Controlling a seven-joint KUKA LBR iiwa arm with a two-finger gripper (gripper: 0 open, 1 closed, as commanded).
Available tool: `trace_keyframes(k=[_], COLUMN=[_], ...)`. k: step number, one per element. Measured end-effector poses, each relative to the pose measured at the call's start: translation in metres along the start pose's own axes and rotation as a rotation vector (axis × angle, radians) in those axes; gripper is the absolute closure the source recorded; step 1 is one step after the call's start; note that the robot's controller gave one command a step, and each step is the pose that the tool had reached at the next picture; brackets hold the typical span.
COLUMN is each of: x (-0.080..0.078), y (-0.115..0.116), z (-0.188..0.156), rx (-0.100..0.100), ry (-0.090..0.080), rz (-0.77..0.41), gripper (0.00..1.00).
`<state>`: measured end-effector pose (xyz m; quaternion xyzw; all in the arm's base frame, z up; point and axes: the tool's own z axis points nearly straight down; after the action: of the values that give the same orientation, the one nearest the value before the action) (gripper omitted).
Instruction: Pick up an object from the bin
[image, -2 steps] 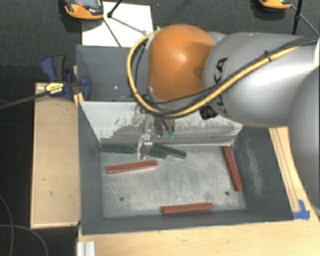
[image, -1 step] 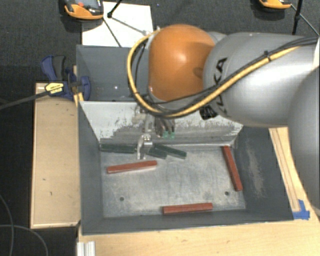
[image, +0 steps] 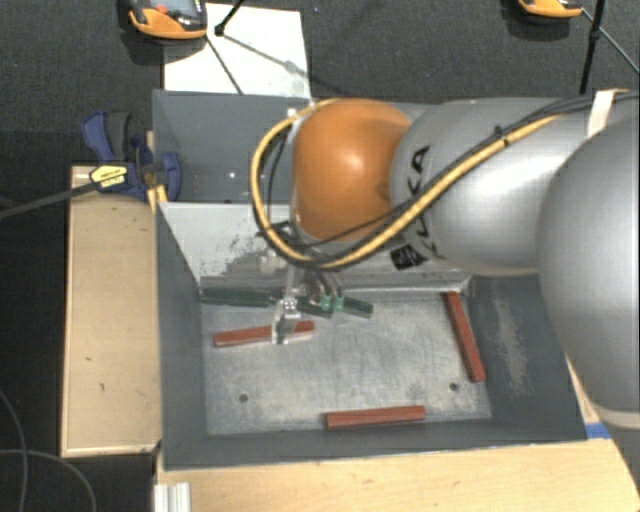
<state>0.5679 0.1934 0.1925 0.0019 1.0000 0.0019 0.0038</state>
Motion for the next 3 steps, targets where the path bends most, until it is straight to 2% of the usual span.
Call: trace_keyframes(k=[1,2,3], x=[0.018,-0.006,-0.006], y=[0.011,0.004,0.013], z=[0.039,0.082,0.121], rx=[0.003,0.000,0.000], ry=[0.007,-0.003,0.005], rz=[-0.014,-0.119,-0.328], gripper=[0.00,0.00,1.00])
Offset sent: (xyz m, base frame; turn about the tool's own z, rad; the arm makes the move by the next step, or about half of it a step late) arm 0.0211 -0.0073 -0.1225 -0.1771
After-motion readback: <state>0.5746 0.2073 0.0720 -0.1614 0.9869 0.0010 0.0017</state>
